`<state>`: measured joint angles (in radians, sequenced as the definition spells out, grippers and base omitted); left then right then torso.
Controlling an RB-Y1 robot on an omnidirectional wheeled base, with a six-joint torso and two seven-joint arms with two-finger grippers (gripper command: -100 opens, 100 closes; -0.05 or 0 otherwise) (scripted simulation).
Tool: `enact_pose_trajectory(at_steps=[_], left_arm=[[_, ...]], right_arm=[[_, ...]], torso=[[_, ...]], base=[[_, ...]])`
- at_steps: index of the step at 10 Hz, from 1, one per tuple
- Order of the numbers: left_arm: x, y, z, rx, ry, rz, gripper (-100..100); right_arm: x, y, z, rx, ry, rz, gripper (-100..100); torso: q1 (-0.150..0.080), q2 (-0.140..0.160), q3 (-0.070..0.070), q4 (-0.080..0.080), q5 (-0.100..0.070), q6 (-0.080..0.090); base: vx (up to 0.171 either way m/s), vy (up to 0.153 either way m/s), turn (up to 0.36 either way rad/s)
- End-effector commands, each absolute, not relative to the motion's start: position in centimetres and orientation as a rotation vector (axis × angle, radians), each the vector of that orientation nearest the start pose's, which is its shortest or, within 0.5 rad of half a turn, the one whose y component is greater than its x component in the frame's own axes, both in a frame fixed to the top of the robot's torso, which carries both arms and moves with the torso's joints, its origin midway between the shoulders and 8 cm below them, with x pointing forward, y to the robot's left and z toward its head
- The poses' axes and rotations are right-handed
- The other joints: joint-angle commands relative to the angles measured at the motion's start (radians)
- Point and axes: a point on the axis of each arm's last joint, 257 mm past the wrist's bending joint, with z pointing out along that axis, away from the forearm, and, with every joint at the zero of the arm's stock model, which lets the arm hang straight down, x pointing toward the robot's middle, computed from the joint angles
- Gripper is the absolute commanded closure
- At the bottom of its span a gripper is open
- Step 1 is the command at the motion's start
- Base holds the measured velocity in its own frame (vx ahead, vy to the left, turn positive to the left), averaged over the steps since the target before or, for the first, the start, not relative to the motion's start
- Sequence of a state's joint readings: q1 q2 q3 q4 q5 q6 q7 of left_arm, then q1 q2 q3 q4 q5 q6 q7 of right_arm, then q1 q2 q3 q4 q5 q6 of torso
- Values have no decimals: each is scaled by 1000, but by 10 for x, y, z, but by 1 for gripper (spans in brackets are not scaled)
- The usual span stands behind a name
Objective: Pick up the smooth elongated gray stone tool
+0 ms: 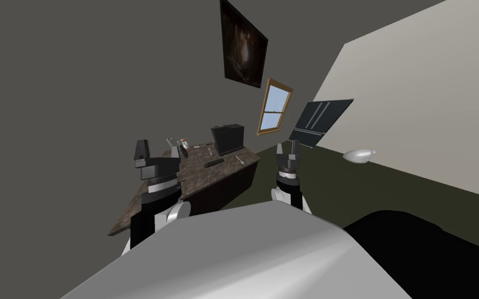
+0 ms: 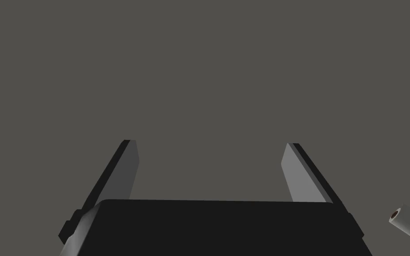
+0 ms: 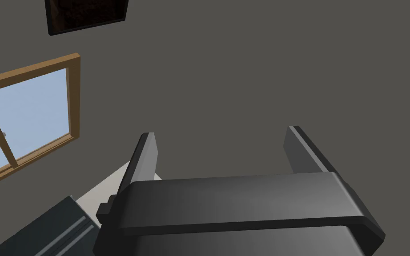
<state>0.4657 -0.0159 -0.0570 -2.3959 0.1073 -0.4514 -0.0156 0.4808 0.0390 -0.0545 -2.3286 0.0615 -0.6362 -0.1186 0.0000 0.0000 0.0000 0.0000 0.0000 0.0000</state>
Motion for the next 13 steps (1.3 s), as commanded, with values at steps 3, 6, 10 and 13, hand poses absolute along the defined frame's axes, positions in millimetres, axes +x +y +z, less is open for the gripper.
enact_pose_trajectory(at_steps=[3, 6, 10, 13], left_arm=[[350, 261, 64, -663, 571, -1487, -100], [382, 261, 45, -710, 676, -1524, -100], [411, 264, 26, -777, 764, -1537, -100], [427, 267, 15, -819, 810, -1538, -100]], right_arm=[[306, -281, 74, 508, 458, 1368, 0], [306, -281, 74, 508, 458, 1368, 0], [306, -281, 74, 508, 458, 1368, 0], [306, -281, 74, 508, 458, 1368, 0]], torso=[[0, 1, 1, 0, 0, 0], [0, 2, 1, 0, 0, 0], [0, 1, 1, 0, 0, 0], [0, 1, 1, 0, 0, 0]], base=[[-26, -3, 54], [-42, -4, 81], [-18, 0, 43], [-19, -6, 36]])
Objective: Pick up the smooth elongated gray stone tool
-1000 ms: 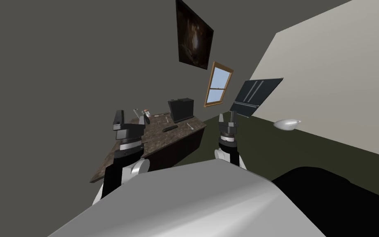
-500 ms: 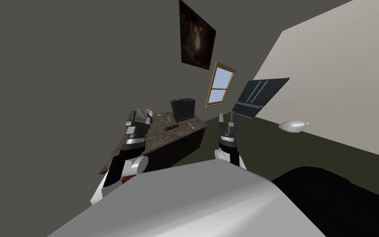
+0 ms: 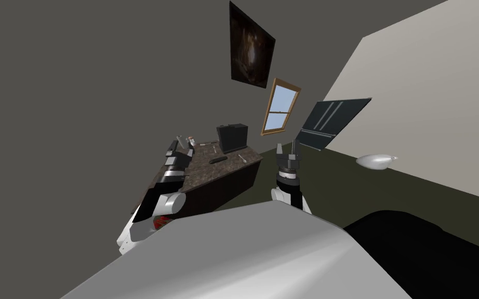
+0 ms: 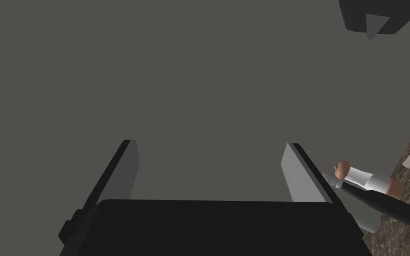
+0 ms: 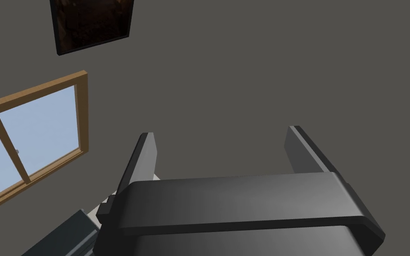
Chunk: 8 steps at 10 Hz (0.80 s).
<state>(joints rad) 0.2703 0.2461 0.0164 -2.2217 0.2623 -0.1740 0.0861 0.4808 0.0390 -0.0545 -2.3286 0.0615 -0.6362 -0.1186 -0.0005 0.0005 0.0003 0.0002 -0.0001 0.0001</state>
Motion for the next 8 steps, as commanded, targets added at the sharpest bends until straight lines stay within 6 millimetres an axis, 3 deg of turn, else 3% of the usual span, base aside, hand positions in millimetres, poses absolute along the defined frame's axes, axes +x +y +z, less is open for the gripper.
enact_pose_trajectory(at_steps=[1, 8], left_arm=[[441, 271, 7, -850, 842, -1542, -100], [492, 289, -33, -1018, 984, -1505, -100]], right_arm=[[306, -281, 74, 508, 458, 1368, 0], [306, -281, 74, 508, 458, 1368, 0]], torso=[[0, 0, 0, 0, 0, 0], [0, 0, 0, 0, 0, 0]], base=[[-11, -6, 55], [-13, -12, 35]])
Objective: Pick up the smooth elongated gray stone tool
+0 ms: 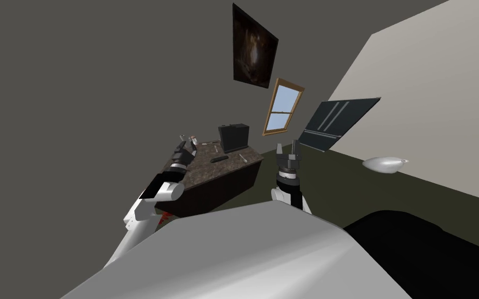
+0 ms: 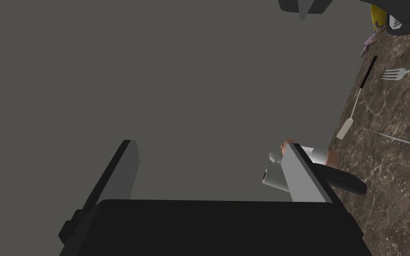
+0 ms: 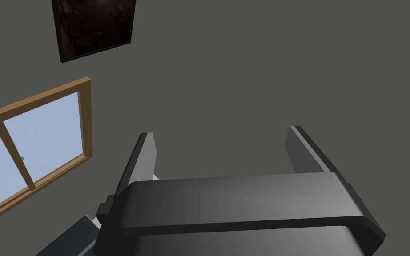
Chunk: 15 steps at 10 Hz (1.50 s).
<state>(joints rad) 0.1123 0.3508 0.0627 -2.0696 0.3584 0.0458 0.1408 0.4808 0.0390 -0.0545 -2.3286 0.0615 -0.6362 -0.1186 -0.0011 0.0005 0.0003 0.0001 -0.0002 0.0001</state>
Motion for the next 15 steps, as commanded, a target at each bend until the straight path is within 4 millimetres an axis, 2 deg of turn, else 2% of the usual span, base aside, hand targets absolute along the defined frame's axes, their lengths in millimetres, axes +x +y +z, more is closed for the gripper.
enact_pose_trajectory(at_steps=[1, 4, 5, 6, 7, 8, 9, 10, 11, 12, 13, 14, 15], left_arm=[[506, 297, -39, -1054, 1003, -1499, -100], [523, 307, -61, -1144, 1067, -1458, -100], [534, 314, -60, -1170, 1077, -1454, -100], [537, 317, -73, -1205, 1099, -1431, -100], [537, 317, -76, -1214, 1107, -1425, -100], [549, 328, -83, -1260, 1126, -1405, -100], [549, 329, -90, -1281, 1141, -1391, -100], [559, 338, -89, -1308, 1146, -1382, -100], [561, 342, -102, -1344, 1167, -1357, -100], [560, 342, -106, -1358, 1179, -1347, -100], [570, 352, -109, -1396, 1189, -1328, -100], [570, 355, -120, -1429, 1208, -1304, -100], [578, 365, -119, -1457, 1211, -1289, -100]], right_arm=[[306, -281, 74, 508, 458, 1368, 0], [306, -281, 74, 508, 458, 1368, 0], [306, -281, 74, 508, 458, 1368, 0], [306, -281, 74, 508, 458, 1368, 0], [306, -281, 74, 508, 458, 1368, 0], [306, -281, 74, 508, 458, 1368, 0], [306, -281, 74, 508, 458, 1368, 0], [306, -281, 74, 508, 458, 1368, 0], [306, -281, 74, 508, 458, 1368, 0], [306, -281, 74, 508, 458, 1368, 0], [306, -281, 74, 508, 458, 1368, 0], [306, -281, 74, 508, 458, 1368, 0], [306, -281, 74, 508, 458, 1368, 0]], torso=[[0, 0, 0, 0, 0, 0], [0, 0, 0, 0, 0, 0], [0, 0, 0, 0, 0, 0], [-1, 0, 0, 0, 0, 0], [-1, 0, 0, 0, 0, 0], [0, 0, 0, 0, 0, 0], [0, 0, 0, 0, 0, 0], [0, 0, 0, 0, 0, 0], [-1, -1, 0, 0, 0, 0], [-1, -1, 0, 0, 0, 0], [0, -1, 0, 0, 0, 0], [-1, -1, 0, 0, 0, 0], [-1, -1, -1, 0, 0, 0]], base=[[-18, -24, 42], [-12, -21, 19], [-11, -31, 20], [-10, -29, 8], [-3, -11, -3], [-7, -22, 9], [-4, -22, 6], [-1, -37, -4], [-2, -35, -1], [-2, -16, 0], [2, -26, -16], [3, -29, -7], [3, -45, -28]])
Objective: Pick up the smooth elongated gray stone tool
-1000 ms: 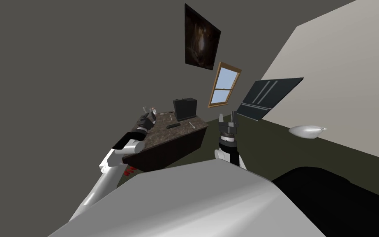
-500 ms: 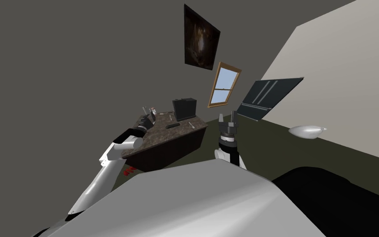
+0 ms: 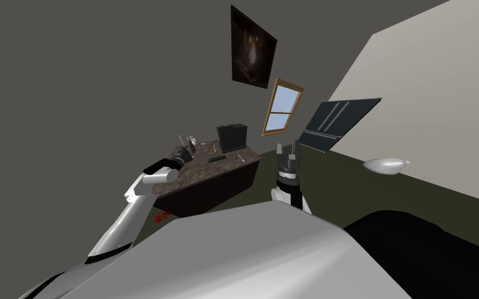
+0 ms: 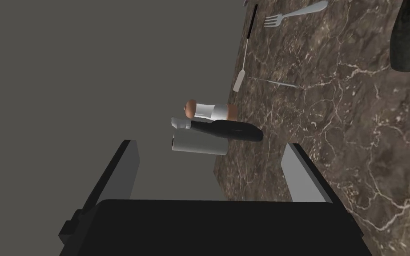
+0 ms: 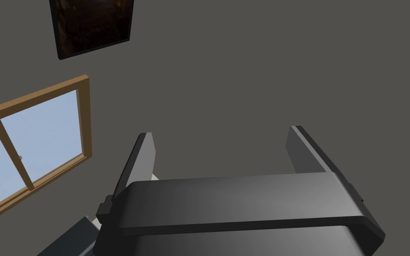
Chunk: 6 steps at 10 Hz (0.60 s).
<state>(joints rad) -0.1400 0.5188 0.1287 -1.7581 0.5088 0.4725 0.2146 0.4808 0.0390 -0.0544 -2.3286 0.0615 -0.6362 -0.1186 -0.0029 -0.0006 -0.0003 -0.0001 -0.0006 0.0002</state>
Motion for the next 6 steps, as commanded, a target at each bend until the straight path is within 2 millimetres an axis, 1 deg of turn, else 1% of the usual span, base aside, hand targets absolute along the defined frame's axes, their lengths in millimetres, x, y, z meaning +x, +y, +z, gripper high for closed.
enact_pose_trajectory(at_steps=[1, 2, 3, 4, 5, 6], left_arm=[[577, 368, -133, -1497, 1231, -1260, -100], [577, 369, -137, -1509, 1241, -1250, -100], [583, 379, -140, -1551, 1252, -1222, -100], [582, 383, -152, -1585, 1268, -1196, -100], [588, 392, -150, -1612, 1271, -1176, -100], [585, 397, -165, -1655, 1288, -1143, -100]], right_arm=[[306, -281, 74, 508, 458, 1368, 0], [306, -281, 74, 508, 458, 1368, 0], [306, -281, 74, 508, 458, 1368, 0], [306, -281, 74, 508, 458, 1368, 0], [306, -281, 74, 508, 458, 1368, 0], [306, -281, 74, 508, 458, 1368, 0]], torso=[[0, 0, 0, 0, 0, 0], [0, 0, 0, 0, 0, 0], [1, 0, 0, 0, 0, 0], [1, 0, 0, 0, 0, 0], [1, 0, 0, 0, 0, 0], [-1, -1, -1, 0, 0, 0]], base=[[3, -43, -10], [3, -21, 4], [9, -32, -35], [12, -29, -26], [21, -52, -56], [19, -51, -23]])
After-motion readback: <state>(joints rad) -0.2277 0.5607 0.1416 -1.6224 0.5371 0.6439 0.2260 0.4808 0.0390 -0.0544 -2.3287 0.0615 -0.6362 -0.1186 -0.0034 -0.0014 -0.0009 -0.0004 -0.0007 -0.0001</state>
